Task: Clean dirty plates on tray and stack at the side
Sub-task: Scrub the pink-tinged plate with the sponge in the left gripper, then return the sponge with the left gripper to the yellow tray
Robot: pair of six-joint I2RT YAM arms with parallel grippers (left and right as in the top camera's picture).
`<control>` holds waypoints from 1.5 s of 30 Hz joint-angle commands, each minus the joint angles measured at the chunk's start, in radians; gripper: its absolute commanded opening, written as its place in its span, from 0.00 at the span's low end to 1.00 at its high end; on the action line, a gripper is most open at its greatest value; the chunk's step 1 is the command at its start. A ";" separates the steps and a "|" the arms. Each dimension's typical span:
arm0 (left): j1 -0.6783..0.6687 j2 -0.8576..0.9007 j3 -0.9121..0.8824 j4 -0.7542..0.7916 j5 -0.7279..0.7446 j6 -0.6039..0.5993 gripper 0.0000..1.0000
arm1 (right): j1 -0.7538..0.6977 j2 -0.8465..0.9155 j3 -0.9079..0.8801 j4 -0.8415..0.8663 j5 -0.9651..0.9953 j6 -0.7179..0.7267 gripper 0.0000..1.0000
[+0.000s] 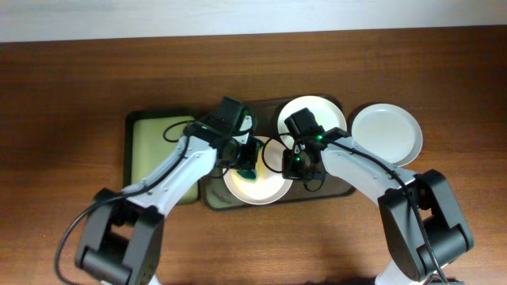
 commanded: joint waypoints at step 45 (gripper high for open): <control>0.418 -0.122 -0.097 -0.175 -0.478 -0.137 0.00 | 0.011 -0.003 -0.010 -0.004 -0.006 -0.010 0.04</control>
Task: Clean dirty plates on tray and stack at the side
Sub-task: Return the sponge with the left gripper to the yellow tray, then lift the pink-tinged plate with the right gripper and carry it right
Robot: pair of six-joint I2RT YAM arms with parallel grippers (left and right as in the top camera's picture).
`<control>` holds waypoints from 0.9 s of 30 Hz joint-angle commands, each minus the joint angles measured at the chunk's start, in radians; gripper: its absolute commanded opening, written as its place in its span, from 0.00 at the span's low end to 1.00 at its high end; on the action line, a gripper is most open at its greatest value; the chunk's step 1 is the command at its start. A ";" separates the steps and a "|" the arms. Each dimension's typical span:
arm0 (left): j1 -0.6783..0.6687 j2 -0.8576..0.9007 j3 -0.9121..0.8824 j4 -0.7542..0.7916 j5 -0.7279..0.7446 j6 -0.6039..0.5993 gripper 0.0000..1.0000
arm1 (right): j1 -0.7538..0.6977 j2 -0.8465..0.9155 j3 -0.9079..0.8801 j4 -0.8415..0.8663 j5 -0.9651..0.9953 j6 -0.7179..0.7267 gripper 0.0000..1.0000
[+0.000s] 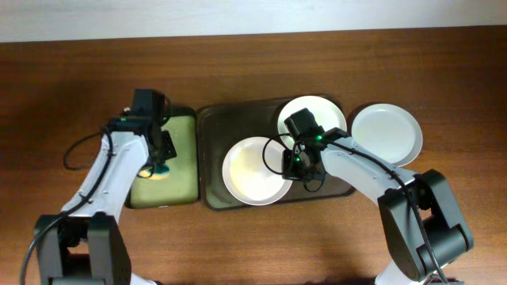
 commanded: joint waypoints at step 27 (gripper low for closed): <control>0.220 -0.140 -0.182 0.172 0.425 0.233 0.00 | 0.470 -0.121 0.649 -0.584 1.175 -0.235 0.04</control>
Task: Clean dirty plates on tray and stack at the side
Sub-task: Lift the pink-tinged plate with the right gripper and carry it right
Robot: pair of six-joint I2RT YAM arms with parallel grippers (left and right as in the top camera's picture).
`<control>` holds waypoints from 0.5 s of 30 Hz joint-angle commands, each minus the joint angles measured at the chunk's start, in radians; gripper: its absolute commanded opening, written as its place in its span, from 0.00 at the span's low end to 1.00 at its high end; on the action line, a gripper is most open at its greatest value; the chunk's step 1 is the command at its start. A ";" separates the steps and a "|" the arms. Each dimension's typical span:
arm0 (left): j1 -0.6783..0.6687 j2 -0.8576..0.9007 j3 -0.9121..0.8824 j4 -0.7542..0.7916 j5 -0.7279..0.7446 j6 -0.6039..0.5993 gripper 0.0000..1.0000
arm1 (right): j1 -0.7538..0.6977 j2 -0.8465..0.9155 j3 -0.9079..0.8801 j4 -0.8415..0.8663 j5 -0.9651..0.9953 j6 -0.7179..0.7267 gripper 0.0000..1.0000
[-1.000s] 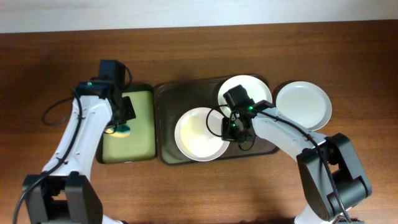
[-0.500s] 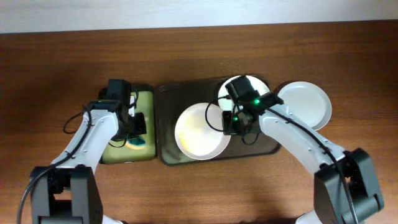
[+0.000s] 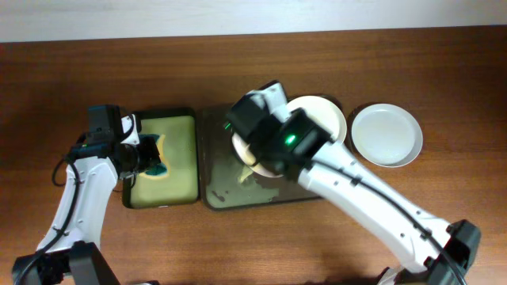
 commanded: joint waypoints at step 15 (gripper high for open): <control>0.001 0.008 -0.016 0.005 0.003 0.013 0.00 | 0.203 0.080 0.014 0.090 0.578 -0.107 0.04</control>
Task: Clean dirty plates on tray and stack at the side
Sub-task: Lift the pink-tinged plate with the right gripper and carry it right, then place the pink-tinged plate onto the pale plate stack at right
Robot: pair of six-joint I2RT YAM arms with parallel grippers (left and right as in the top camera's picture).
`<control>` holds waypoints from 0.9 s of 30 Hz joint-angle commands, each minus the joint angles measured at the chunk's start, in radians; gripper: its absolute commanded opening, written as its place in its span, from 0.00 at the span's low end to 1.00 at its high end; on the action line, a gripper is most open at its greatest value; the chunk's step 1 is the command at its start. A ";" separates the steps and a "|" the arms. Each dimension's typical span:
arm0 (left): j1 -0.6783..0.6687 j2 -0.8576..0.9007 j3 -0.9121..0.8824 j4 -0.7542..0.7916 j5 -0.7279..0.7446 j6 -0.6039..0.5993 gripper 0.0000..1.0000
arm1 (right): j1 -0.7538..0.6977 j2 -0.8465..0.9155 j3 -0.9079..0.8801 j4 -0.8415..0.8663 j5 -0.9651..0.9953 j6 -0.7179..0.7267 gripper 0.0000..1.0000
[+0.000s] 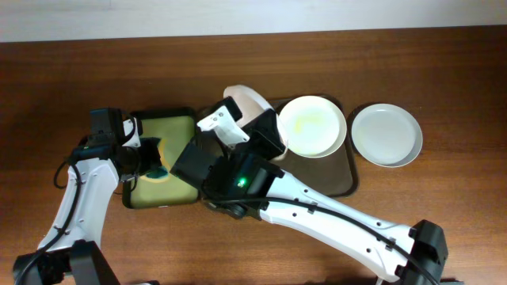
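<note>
My right gripper (257, 123) is raised high toward the overhead camera and is shut on the rim of a white plate (242, 99), which is tilted steeply above the far left corner of the dark tray (333, 178). A second plate (313, 125) with a yellowish smear lies on the tray's far right part. One clean white plate (386, 134) sits on the table to the right of the tray. My left gripper (146, 161) rests open over the green tray (178, 134), its fingertips at the yellow and teal sponge (157, 165).
The raised right arm hides much of the dark tray's left and front. The two trays stand side by side mid-table. Brown tabletop runs all round them, with a pale wall edge at the back.
My right arm has come up further toward the camera, and the plate it holds has gone from above the tray's left half to tilted over its far left corner. The left arm has not moved.
First my left gripper held the sponge on the near plate while the right gripper steadied its rim. Then the left one was over the green tray with the sponge. Then the right arm had the plate lifted off the tray, and now holds it tilted.
</note>
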 commanded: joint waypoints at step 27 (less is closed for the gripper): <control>0.001 0.008 -0.003 -0.010 0.004 0.013 0.00 | -1.308 0.012 0.005 -0.085 -1.501 0.079 0.04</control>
